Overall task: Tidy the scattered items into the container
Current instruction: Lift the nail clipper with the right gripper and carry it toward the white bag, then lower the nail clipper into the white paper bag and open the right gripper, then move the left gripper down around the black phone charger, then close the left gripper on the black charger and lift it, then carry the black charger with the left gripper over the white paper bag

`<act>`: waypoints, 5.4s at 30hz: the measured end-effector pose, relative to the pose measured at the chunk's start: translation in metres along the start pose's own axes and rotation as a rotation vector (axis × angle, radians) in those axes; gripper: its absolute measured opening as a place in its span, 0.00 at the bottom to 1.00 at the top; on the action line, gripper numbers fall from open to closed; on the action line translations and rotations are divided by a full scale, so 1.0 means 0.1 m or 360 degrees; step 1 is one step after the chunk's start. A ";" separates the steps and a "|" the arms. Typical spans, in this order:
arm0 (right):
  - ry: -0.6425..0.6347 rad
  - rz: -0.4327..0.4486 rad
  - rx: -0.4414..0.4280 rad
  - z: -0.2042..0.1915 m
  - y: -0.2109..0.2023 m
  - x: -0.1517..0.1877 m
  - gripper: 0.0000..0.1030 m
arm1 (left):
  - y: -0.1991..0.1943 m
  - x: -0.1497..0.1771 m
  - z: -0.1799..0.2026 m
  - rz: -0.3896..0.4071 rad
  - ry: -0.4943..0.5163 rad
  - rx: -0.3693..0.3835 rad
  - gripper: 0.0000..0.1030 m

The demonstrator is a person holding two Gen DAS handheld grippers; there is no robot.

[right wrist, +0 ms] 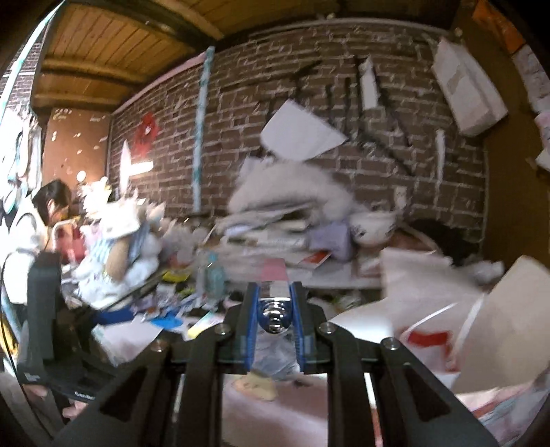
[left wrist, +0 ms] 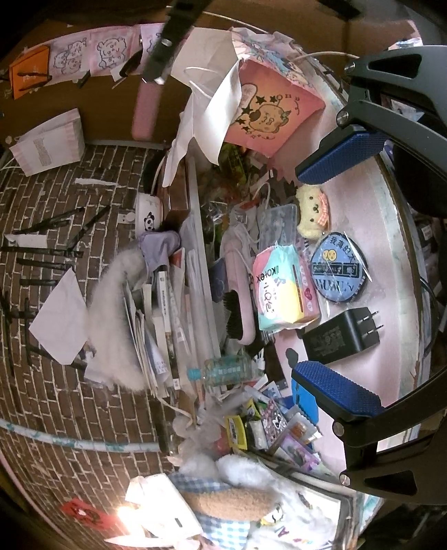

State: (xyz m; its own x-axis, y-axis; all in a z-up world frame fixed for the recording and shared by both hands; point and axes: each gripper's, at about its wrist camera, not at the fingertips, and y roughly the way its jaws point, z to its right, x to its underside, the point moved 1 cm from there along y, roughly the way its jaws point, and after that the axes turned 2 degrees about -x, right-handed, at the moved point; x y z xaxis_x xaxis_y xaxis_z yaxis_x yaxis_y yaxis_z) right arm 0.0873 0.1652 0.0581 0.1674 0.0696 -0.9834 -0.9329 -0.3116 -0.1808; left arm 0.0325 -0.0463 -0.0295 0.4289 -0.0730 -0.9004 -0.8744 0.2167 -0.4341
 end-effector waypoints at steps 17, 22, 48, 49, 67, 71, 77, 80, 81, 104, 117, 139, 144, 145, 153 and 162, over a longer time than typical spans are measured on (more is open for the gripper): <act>-0.0005 -0.0209 0.0661 1.26 -0.48 -0.23 0.15 | 0.03 0.00 0.05 0.0001 0.0015 0.0016 1.00; -0.0045 -0.0400 0.0663 1.35 -0.33 -0.10 0.15 | 0.03 0.00 0.06 0.0002 0.0019 0.0014 1.00; 0.0008 -0.0798 0.0649 1.53 0.17 0.25 0.15 | 0.03 0.06 -0.03 -0.0013 0.0000 0.0002 1.00; 0.0015 -0.0783 0.0641 1.53 0.16 0.24 0.15 | 0.04 0.06 -0.03 -0.0016 -0.0002 0.0002 1.00; 0.0070 -0.0006 0.0128 0.62 -0.49 -0.29 0.98 | 0.23 0.17 -0.22 -0.0096 -0.0096 -0.0039 1.00; -0.0002 0.0031 -0.0110 0.24 -0.46 -0.18 0.98 | 0.29 0.24 -0.34 -0.0121 -0.0154 -0.0051 1.00; -0.0059 -0.0047 -0.0318 -0.22 -0.29 0.15 0.98 | 0.42 0.36 -0.47 -0.0179 -0.0213 -0.0060 1.00; -0.0039 -0.0139 -0.0379 -0.36 -0.18 0.33 0.99 | 0.49 0.41 -0.50 -0.0201 -0.0226 -0.0072 1.00; -0.0024 -0.0174 -0.0409 -0.39 -0.14 0.39 0.99 | 0.50 0.42 -0.51 -0.0204 -0.0227 -0.0078 1.00; 0.0075 -0.0281 -0.0500 -0.42 -0.03 0.58 0.99 | 0.64 0.47 -0.69 -0.0271 -0.0253 -0.0150 0.33; 0.0091 -0.0291 -0.0496 -0.40 -0.03 0.59 0.99 | 0.80 0.45 -0.64 -0.0294 -0.0217 -0.0188 0.35; 0.0141 -0.0321 -0.0494 -0.33 0.00 0.62 0.99 | 0.86 0.44 -0.61 -0.0294 -0.0155 -0.0246 0.33; 0.0152 -0.0328 -0.0487 -0.31 0.02 0.65 0.99 | 0.78 0.34 -0.57 -0.0252 -0.0117 -0.0273 0.33; 0.0153 -0.0329 -0.0487 -0.30 0.02 0.65 0.99 | 0.76 0.32 -0.57 -0.0240 -0.0113 -0.0274 0.33; 0.0157 -0.0315 -0.0479 -0.26 -0.02 0.67 0.99 | 0.55 -0.06 -0.38 -0.0122 -0.0027 -0.0245 0.33; 0.0201 -0.0315 -0.0469 -0.14 -0.12 0.74 0.99 | 0.36 -0.76 0.09 0.0058 0.0089 -0.0014 0.33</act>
State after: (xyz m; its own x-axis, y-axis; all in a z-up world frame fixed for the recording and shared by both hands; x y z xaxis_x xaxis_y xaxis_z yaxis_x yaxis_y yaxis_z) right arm 0.1158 0.1609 -0.0125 0.3903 0.0440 -0.9196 -0.7499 -0.5644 -0.3453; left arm -0.0295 -0.0240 0.0235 0.3835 -0.1193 -0.9158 -0.8913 0.2119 -0.4009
